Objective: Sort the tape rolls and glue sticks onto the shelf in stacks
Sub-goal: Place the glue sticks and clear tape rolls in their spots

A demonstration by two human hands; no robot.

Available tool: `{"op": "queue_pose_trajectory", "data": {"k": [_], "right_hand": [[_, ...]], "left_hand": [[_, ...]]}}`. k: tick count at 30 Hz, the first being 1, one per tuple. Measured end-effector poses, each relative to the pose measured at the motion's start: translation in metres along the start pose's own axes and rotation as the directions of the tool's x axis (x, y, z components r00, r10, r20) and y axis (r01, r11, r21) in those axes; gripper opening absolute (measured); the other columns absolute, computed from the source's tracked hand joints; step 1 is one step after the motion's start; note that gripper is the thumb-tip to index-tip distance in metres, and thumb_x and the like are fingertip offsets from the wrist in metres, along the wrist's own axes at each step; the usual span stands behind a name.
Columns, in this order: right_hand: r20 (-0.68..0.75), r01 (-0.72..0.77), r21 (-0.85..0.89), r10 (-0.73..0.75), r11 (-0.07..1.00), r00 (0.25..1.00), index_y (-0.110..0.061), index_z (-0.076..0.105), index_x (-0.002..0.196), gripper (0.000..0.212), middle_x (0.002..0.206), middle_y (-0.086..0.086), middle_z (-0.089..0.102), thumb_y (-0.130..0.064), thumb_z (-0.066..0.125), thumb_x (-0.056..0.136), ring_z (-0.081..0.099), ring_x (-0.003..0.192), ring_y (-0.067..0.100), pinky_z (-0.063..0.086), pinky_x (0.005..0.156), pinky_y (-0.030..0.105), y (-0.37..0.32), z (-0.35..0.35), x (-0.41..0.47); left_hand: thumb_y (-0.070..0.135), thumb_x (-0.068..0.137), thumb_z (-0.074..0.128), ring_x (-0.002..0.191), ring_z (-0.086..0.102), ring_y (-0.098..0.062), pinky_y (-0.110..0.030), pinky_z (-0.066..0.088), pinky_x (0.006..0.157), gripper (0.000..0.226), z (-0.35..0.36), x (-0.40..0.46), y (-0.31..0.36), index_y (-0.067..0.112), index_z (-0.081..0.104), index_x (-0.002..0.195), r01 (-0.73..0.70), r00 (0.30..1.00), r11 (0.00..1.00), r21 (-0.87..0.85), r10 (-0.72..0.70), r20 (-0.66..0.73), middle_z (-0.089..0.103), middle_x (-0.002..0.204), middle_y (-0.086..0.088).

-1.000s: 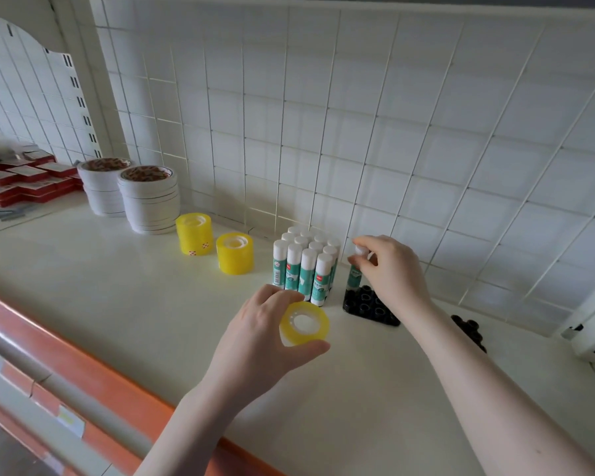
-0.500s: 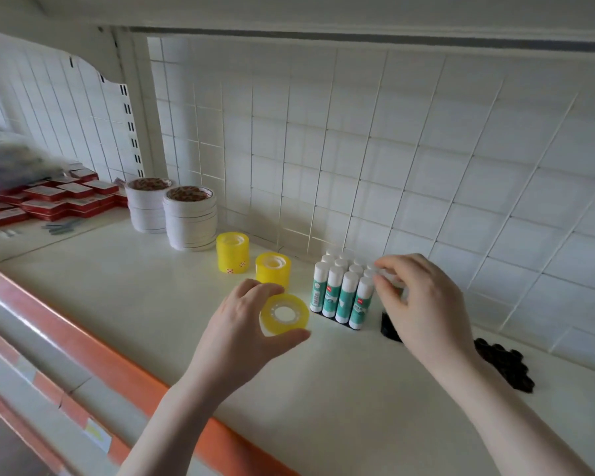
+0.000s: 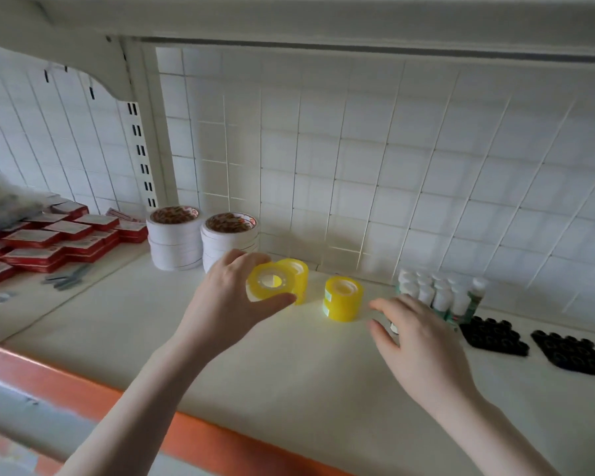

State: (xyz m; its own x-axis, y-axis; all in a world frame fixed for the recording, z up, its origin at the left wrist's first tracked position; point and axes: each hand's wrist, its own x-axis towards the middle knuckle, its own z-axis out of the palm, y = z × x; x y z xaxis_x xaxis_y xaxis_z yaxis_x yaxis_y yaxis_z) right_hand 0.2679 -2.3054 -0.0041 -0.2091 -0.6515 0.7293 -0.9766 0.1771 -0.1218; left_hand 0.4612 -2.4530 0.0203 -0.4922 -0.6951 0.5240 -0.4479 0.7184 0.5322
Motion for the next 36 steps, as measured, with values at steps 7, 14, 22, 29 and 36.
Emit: {"op": "queue_pose_trajectory", "data": {"k": [7, 14, 22, 29, 36], "right_hand": [[0.147, -0.058, -0.030, 0.062, 0.998, 0.987, -0.017, 0.068, 0.078, 0.022, 0.069, 0.000, 0.062, -0.011, 0.082, 0.062, 0.063, 0.062, 0.026, 0.051, 0.048, 0.032, -0.020, 0.029, -0.006], [0.177, -0.100, -0.015, 0.101, 0.995, 0.979, -0.015, 0.065, 0.075, 0.023, 0.068, 0.001, 0.060, -0.007, 0.080, 0.060, 0.060, 0.061, 0.028, 0.051, 0.049, 0.036, -0.021, 0.049, -0.013], [0.188, -0.123, 0.000, 0.121, 0.992, 0.975, -0.019, 0.065, 0.076, 0.025, 0.067, -0.002, 0.058, -0.010, 0.082, 0.061, 0.059, 0.058, 0.025, 0.050, 0.046, 0.034, -0.018, 0.052, -0.018], [0.168, -0.124, -0.005, 0.123, 0.992, 0.978, -0.022, 0.066, 0.074, 0.029, 0.063, -0.006, 0.056, -0.011, 0.085, 0.055, 0.058, 0.055, 0.021, 0.046, 0.042, 0.030, -0.017, 0.054, -0.018], [0.137, -0.115, -0.010, 0.115, 0.993, 0.984, -0.022, 0.066, 0.072, 0.028, 0.063, -0.004, 0.058, -0.012, 0.085, 0.054, 0.059, 0.056, 0.019, 0.048, 0.041, 0.032, -0.015, 0.056, -0.017]], "left_hand": [[0.045, 0.068, 0.076, 0.101, 0.055, -0.019, -0.030, 0.044, 0.090, 0.062, 0.011, 0.032, -0.015, 0.016, 0.058, 0.121, 0.006, 0.997, 0.997, -0.075, 0.000, 0.074, 0.053, 0.114, -0.001], [0.049, 0.071, 0.073, 0.110, 0.050, -0.020, -0.023, 0.035, 0.085, 0.065, 0.042, 0.048, -0.024, 0.016, 0.055, 0.124, 0.024, 0.989, 1.000, -0.008, -0.022, 0.144, 0.053, 0.116, -0.004], [0.053, 0.074, 0.069, 0.113, 0.050, -0.020, -0.022, 0.033, 0.083, 0.064, 0.061, 0.057, -0.029, 0.018, 0.053, 0.125, 0.092, 0.984, 0.995, 0.028, -0.095, 0.148, 0.055, 0.122, -0.003], [0.052, 0.072, 0.071, 0.111, 0.051, -0.018, -0.022, 0.034, 0.082, 0.064, 0.067, 0.061, -0.030, 0.018, 0.055, 0.123, 0.140, 0.980, 0.990, -0.005, -0.137, 0.142, 0.057, 0.122, -0.002], [0.051, 0.071, 0.072, 0.114, 0.050, -0.019, -0.025, 0.035, 0.089, 0.068, 0.070, 0.062, -0.028, 0.016, 0.053, 0.127, 0.143, 0.981, 0.990, -0.019, -0.139, 0.137, 0.056, 0.125, -0.004]]}}
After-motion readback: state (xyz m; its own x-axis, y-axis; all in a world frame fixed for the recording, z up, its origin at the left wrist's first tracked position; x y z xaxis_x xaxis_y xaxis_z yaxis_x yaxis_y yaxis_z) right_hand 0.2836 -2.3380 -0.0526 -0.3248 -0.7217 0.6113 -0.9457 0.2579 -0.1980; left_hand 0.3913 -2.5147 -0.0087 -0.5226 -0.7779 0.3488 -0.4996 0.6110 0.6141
